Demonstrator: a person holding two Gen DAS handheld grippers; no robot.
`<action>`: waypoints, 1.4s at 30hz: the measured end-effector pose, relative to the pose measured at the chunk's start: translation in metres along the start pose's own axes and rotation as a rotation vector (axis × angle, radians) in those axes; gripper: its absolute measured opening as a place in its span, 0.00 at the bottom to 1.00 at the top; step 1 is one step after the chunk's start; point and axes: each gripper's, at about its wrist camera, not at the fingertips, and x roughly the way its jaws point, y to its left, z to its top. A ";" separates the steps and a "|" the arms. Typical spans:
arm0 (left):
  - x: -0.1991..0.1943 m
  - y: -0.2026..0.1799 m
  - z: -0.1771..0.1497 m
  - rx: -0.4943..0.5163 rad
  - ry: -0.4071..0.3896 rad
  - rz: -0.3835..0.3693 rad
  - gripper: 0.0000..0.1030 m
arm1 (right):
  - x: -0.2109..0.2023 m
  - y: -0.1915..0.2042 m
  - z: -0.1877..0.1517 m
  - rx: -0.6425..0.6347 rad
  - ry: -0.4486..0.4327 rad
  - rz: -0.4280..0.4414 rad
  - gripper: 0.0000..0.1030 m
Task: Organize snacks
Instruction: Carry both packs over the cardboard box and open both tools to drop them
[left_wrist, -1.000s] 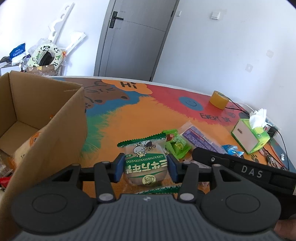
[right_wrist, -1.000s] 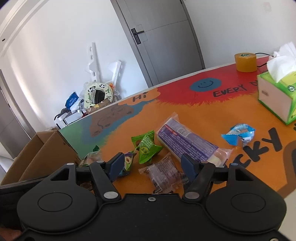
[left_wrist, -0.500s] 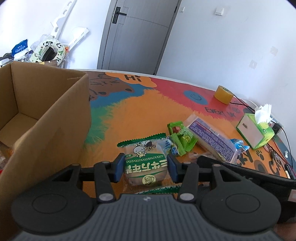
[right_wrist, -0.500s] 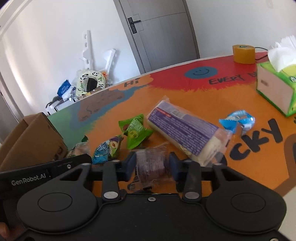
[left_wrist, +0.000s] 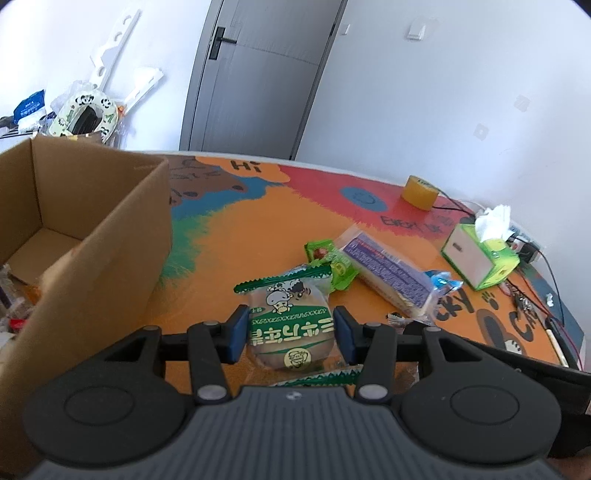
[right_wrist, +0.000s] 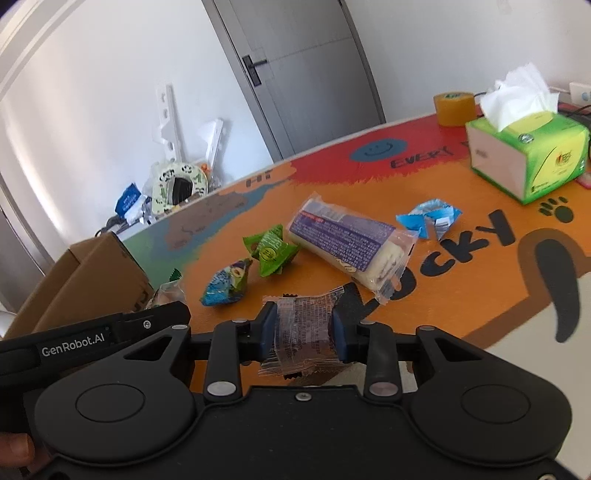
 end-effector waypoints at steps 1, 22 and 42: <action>-0.004 -0.001 0.000 0.001 -0.007 -0.003 0.46 | -0.004 0.001 0.000 0.000 -0.008 0.001 0.32; -0.074 0.001 0.001 0.011 -0.133 -0.026 0.46 | -0.067 0.036 -0.001 -0.038 -0.138 0.035 0.31; -0.122 0.036 0.016 -0.019 -0.238 0.008 0.46 | -0.081 0.086 0.010 -0.106 -0.191 0.101 0.31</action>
